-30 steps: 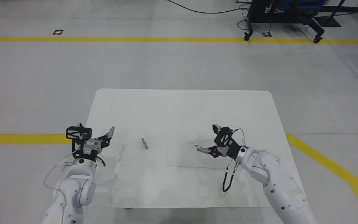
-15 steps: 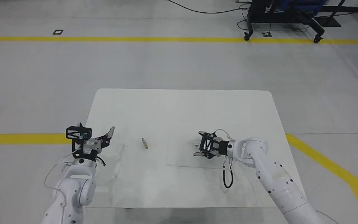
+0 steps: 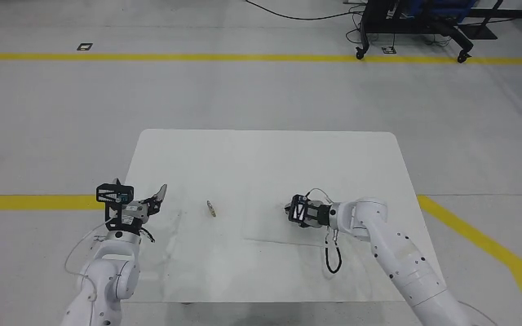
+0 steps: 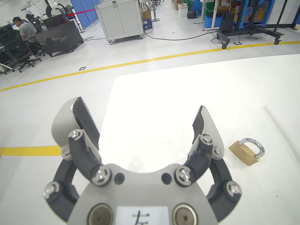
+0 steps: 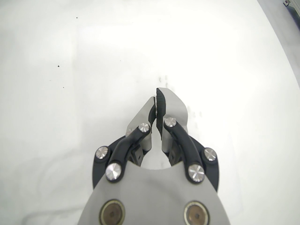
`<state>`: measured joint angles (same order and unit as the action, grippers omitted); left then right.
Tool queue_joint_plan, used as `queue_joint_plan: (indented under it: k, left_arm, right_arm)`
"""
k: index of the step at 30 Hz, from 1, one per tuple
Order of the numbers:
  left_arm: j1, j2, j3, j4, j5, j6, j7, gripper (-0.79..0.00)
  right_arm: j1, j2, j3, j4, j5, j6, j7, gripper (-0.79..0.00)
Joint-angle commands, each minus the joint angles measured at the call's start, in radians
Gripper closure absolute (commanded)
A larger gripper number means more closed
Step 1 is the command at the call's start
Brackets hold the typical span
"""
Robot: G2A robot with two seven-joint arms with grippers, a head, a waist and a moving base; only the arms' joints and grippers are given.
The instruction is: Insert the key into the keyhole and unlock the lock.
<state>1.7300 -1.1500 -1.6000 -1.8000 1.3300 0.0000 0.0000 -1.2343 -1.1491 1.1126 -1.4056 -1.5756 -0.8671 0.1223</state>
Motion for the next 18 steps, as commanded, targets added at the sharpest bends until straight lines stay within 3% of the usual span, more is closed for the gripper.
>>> queue_joint_plan:
  k: [1,10,18]
  left_arm:
    - [0.000,0.000,0.000,0.000,0.000,0.000,0.000,-0.785]
    - [0.000,0.000,0.000,0.000,0.000,0.000,0.000,-0.785]
    - [0.000,0.000,0.000,0.000,0.000,0.000,0.000,-0.785]
  right_arm:
    - [-0.005,0.004,0.007,-0.007,-0.003,-0.008,-0.018,0.000]
    - [-0.049,0.025,0.056,-0.031,-0.003,-0.024,-0.133,0.000]
    - [-0.049,0.025,0.056,-0.031,-0.003,-0.024,-0.133,0.000]
